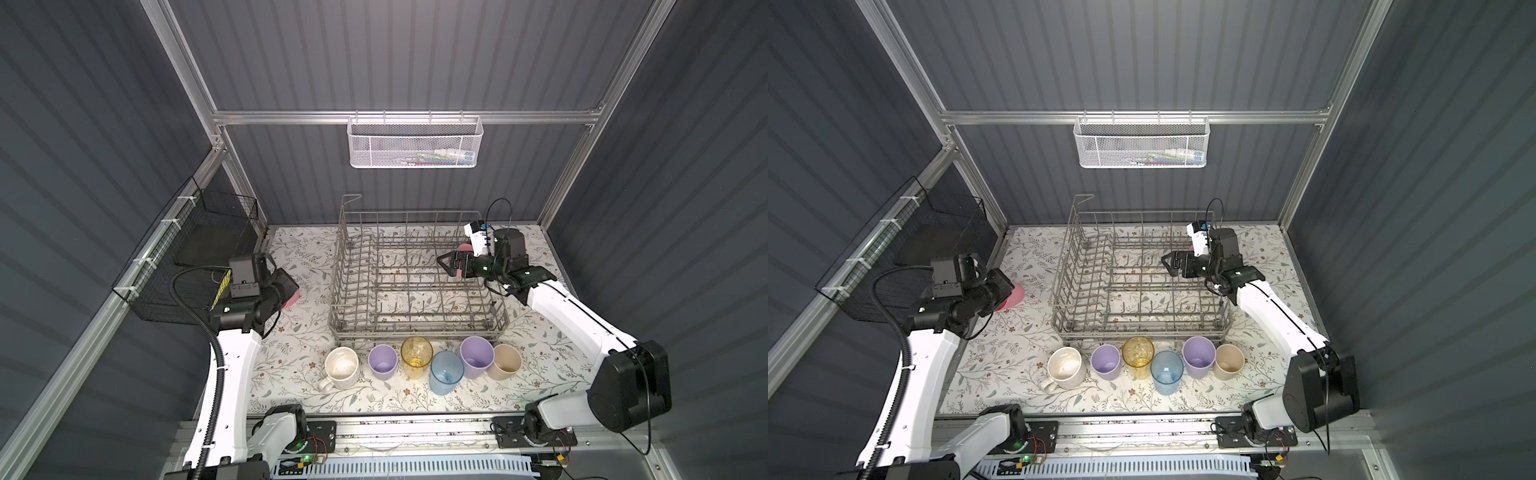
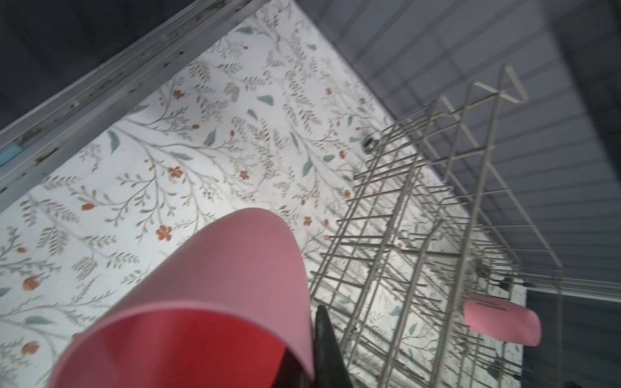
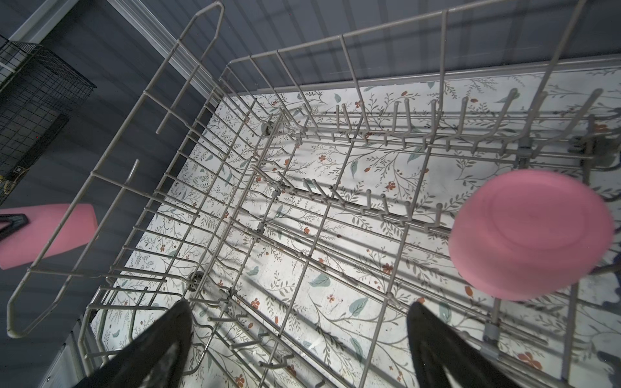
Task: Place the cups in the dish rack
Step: 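Lift the second pink cup with the left gripper while the right gripper approaches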
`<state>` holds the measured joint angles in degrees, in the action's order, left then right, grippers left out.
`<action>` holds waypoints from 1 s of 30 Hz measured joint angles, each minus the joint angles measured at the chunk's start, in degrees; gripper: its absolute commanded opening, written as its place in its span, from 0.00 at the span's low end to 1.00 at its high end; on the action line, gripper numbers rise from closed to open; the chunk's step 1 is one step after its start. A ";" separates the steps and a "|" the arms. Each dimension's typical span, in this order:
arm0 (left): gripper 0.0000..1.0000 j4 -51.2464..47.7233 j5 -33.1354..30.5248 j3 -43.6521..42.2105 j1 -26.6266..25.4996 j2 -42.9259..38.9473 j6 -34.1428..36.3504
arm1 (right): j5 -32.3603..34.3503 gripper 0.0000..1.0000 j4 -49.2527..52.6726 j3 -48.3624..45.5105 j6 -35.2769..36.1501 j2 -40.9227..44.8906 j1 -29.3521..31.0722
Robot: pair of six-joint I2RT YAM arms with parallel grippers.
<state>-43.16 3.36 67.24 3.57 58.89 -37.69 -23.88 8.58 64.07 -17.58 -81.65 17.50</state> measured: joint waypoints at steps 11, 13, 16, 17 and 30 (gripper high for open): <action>0.00 13.07 9.77 4.50 0.00 0.68 0.13 | -0.31 0.99 0.48 0.94 -1.77 1.31 0.00; 0.00 17.75 13.00 4.46 0.00 0.39 -0.33 | -0.72 0.99 0.42 0.94 -2.19 2.34 -0.02; 0.00 26.32 18.38 4.09 0.00 0.13 -2.10 | -2.75 0.99 -0.37 0.94 -3.08 3.87 -0.09; 0.00 29.59 20.28 3.80 0.00 0.15 -3.08 | -3.74 0.99 -0.98 0.94 -3.45 4.24 -0.09; 0.00 56.22 36.48 1.03 -13.55 11.23 -8.66 | -26.45 0.99 -30.01 -3.02 -22.43 1.66 -0.37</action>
<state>13.06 39.83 68.27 -9.98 70.13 -46.35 -50.33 -21.43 61.06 -40.01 -79.99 17.12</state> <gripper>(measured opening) 0.060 0.989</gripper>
